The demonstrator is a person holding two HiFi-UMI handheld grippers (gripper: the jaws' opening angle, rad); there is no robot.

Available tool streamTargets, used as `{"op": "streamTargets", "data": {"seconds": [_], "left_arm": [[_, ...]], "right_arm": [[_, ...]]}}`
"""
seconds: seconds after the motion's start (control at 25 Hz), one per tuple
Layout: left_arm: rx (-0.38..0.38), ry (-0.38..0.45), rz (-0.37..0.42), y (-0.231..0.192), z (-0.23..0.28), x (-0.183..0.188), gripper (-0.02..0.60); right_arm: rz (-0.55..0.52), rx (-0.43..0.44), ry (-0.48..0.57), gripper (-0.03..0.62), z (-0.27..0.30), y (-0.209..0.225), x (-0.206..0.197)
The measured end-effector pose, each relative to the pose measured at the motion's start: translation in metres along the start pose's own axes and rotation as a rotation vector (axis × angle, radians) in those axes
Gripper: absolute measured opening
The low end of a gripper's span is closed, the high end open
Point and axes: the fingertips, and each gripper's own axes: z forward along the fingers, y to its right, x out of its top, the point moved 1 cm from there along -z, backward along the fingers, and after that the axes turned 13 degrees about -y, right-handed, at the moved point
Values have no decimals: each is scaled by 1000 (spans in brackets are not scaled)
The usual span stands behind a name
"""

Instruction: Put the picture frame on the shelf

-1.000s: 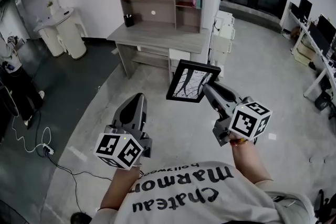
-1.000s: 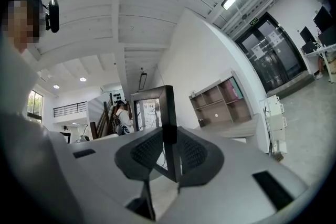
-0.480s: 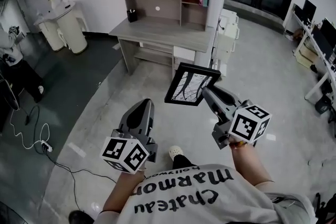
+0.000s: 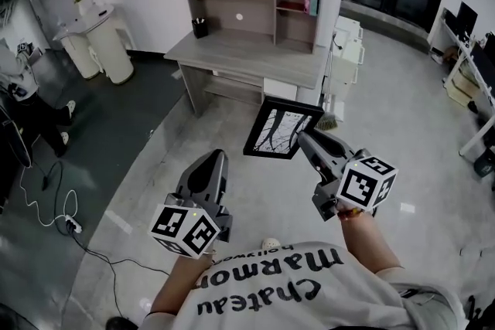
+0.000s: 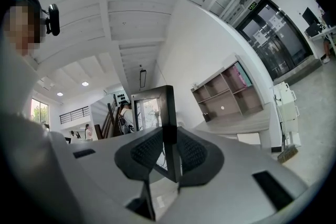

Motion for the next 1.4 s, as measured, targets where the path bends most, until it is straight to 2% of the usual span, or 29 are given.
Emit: {"op": "streamTargets", "data": {"seconds": [0.28,0.48,0.64,1.08,1.4], "left_arm": [[19,45,51,-14,19,16,17],[16,30,28,-25,32,2,17],[0,12,28,-20,39,0,17],[1,1,-29,-16,34,-7,17],[23,-20,-24,-10,22,-12,17]], "right_arm": [[-40,35,43,87,17,10,27],[-49,34,40,87,23,22,18],[-1,22,35,87,25,37,15],[30,41,18,87,24,36,10],[53,36,-20,87,22,32,-1]]}}
